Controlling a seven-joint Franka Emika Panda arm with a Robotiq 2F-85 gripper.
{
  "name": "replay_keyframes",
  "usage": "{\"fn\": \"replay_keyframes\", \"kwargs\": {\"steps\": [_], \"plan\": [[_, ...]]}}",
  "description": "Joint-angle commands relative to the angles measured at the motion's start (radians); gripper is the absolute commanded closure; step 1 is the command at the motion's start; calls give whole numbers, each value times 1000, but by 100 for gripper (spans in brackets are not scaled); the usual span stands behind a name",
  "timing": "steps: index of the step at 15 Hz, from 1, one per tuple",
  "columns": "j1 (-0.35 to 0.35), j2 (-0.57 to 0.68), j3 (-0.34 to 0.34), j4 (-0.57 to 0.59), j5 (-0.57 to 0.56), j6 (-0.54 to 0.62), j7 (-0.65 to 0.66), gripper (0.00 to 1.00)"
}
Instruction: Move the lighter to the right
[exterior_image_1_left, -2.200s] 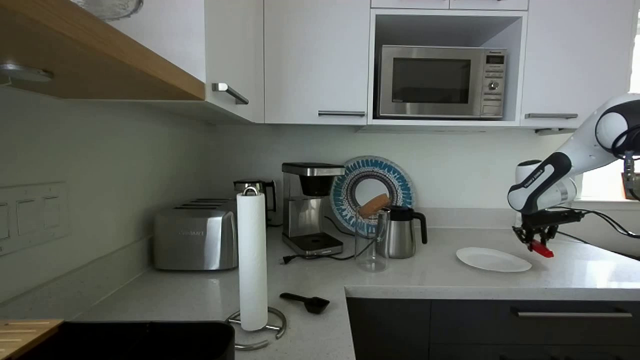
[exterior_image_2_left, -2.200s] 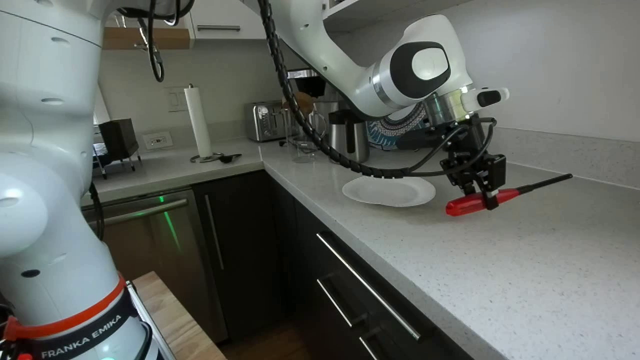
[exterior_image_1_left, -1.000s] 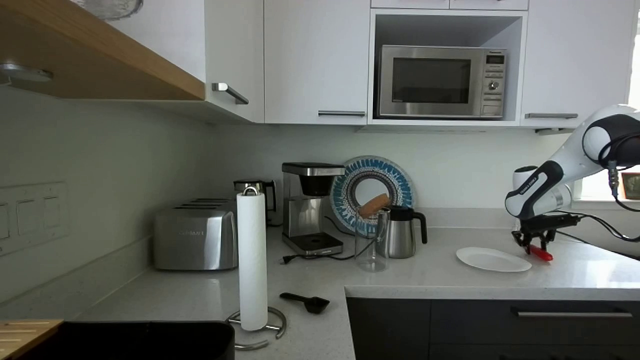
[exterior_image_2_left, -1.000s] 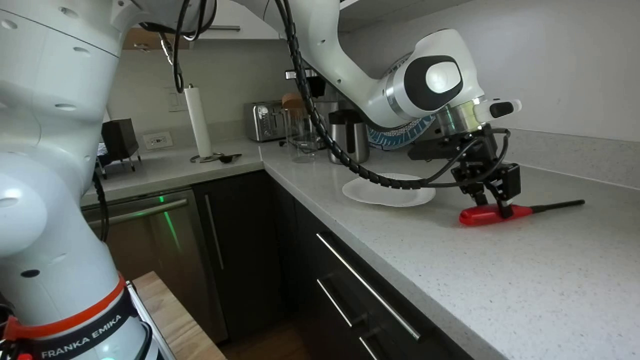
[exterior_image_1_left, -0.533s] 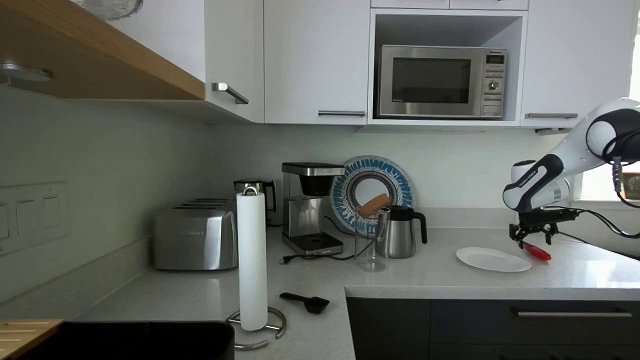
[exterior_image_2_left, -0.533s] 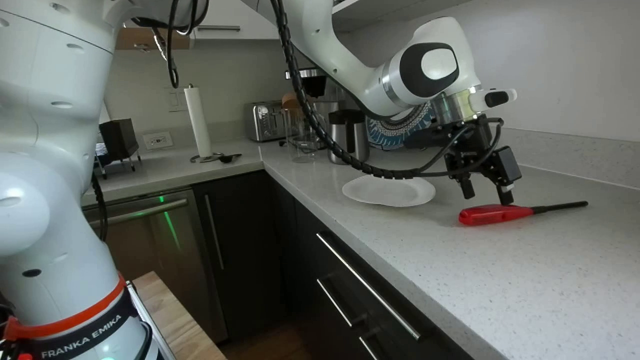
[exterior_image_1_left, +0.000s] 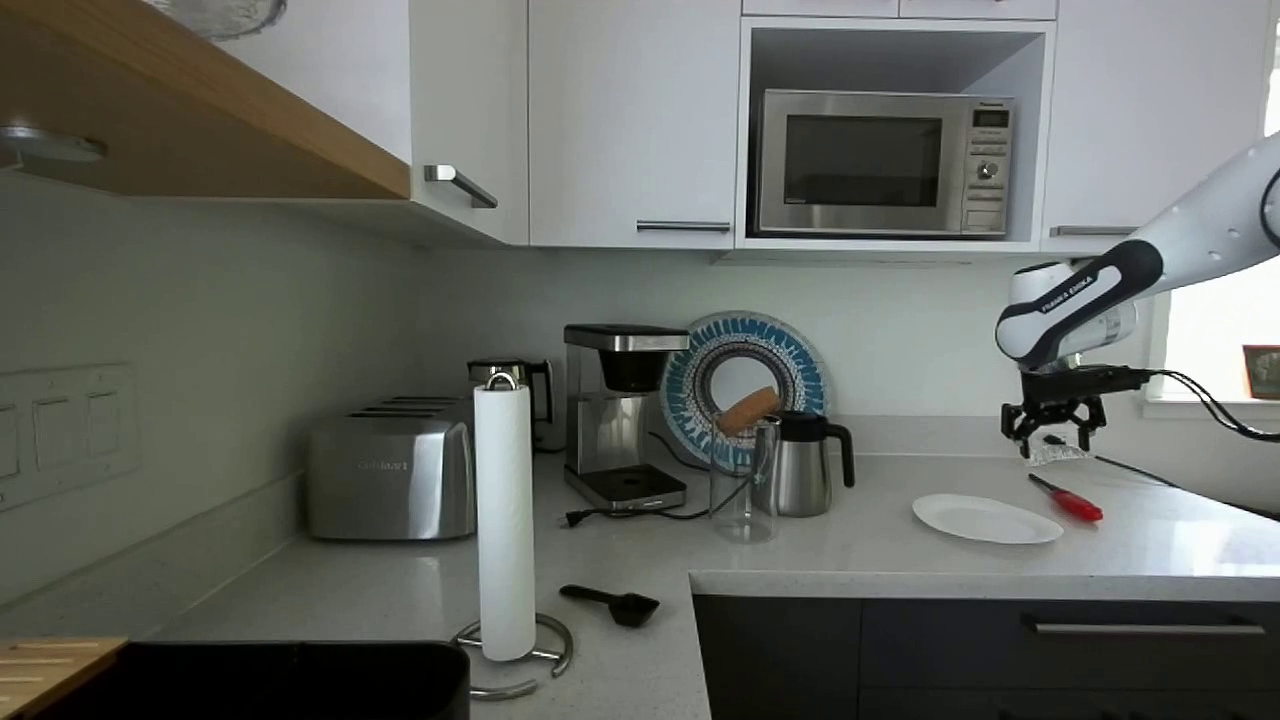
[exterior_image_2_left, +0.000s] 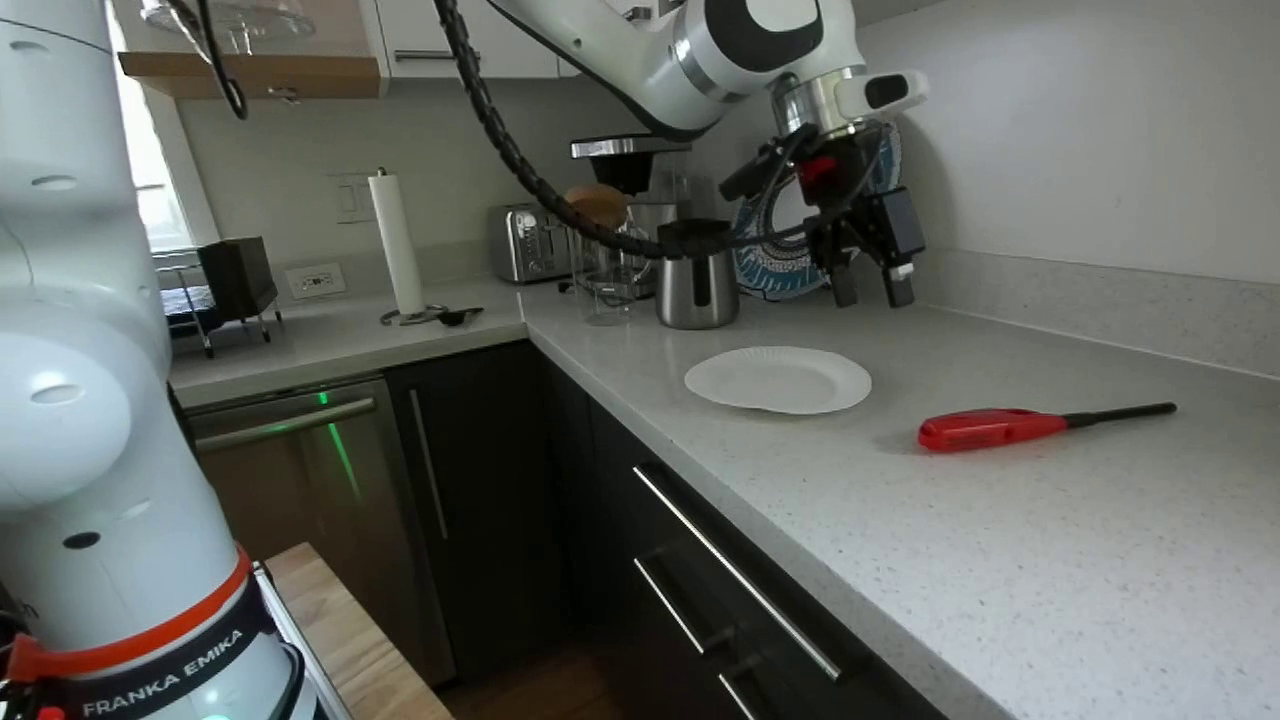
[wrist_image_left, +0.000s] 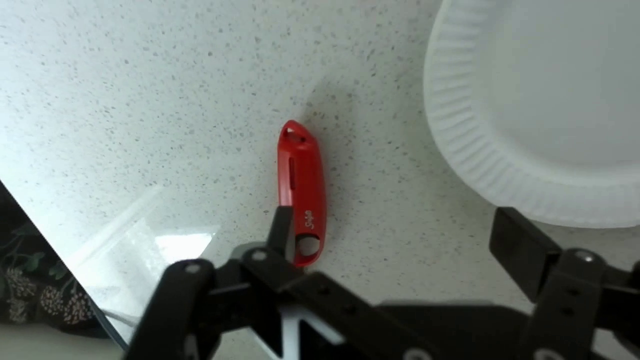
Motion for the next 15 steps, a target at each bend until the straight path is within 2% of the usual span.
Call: {"fn": "replay_keyframes", "kwargs": {"steps": [1,5,8,11,15], "plan": [[38,-191,49,-163,-102,-61,182,0],[55,-330,166,-226,-59,-223,367,0],[75,-391,247,-194,35,-413,461,0],[97,-464,270,-184,173,-539,385,0],[100,-573,252,-195,295,-662,219,0]]}}
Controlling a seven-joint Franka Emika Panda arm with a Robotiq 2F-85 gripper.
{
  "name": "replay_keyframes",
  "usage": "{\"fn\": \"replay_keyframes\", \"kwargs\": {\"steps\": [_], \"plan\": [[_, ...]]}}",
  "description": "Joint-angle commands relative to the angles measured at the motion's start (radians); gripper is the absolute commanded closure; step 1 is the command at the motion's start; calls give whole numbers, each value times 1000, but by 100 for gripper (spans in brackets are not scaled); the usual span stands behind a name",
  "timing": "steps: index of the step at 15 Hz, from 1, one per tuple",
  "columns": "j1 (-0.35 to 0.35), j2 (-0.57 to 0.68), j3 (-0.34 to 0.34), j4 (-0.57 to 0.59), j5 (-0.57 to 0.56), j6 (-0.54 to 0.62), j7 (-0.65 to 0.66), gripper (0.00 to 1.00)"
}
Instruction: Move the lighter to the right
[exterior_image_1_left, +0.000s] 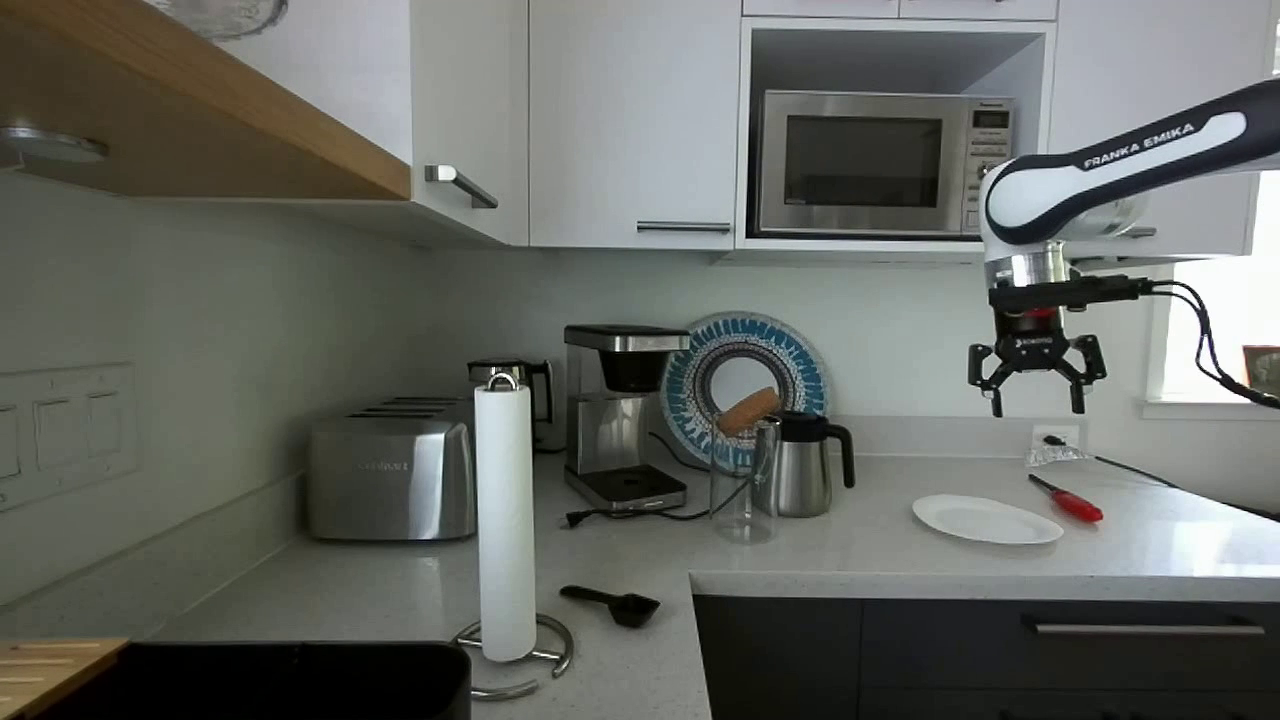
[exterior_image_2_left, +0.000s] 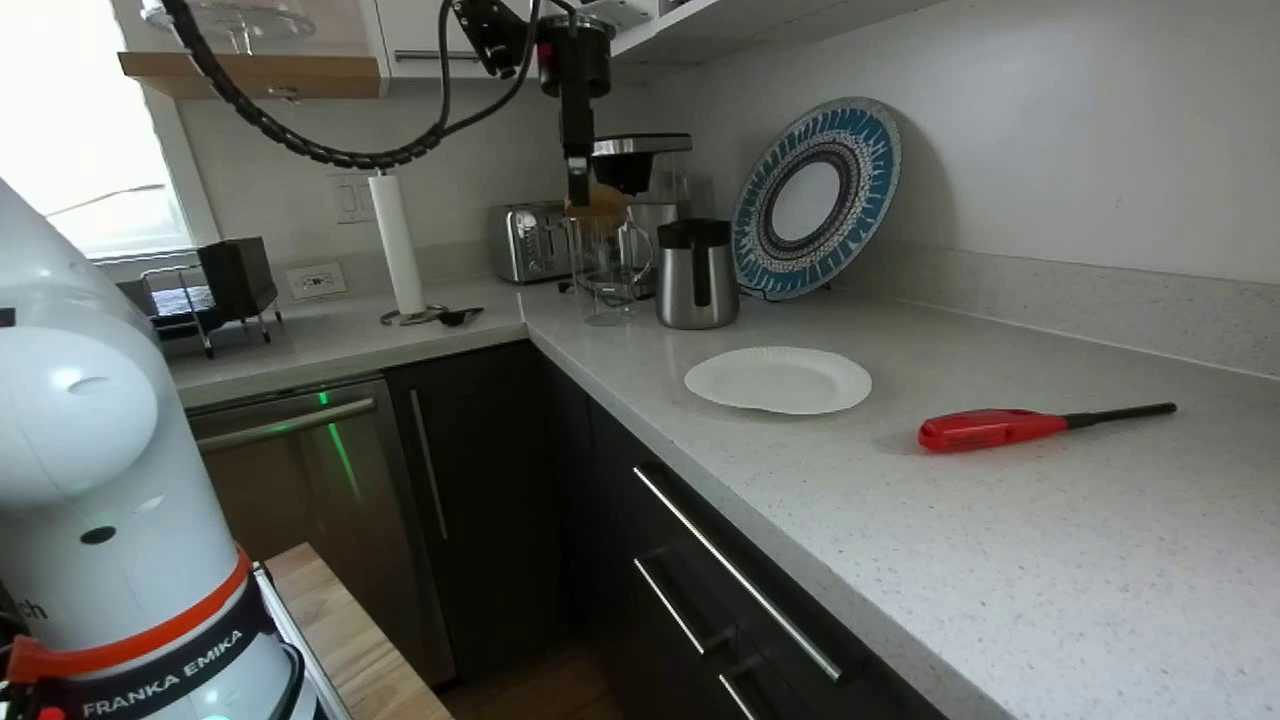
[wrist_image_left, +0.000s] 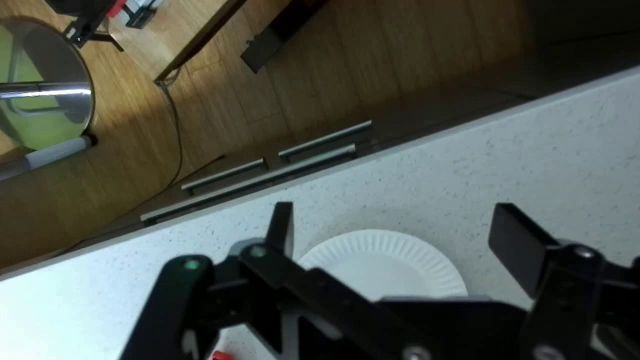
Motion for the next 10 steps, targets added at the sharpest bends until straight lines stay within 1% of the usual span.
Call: {"fn": "replay_keyframes", "kwargs": {"steps": [1,2,3,4,5,7,10], "plan": [[-1,-116,-32,-32,92,-98,-195,0],[-5,-140,-37,-32,87,-136,-262,0],[-9,-159,-38,-27,51,-166,-330,0],[-7,-176,-46,-25,50,-191,-392,0],[-26,-123,-17,2,60,-155,-296,0],[-33,-142,-19,4,59,-162,-314,0],[-32,-129,-13,3,58,-160,-311,0]]}}
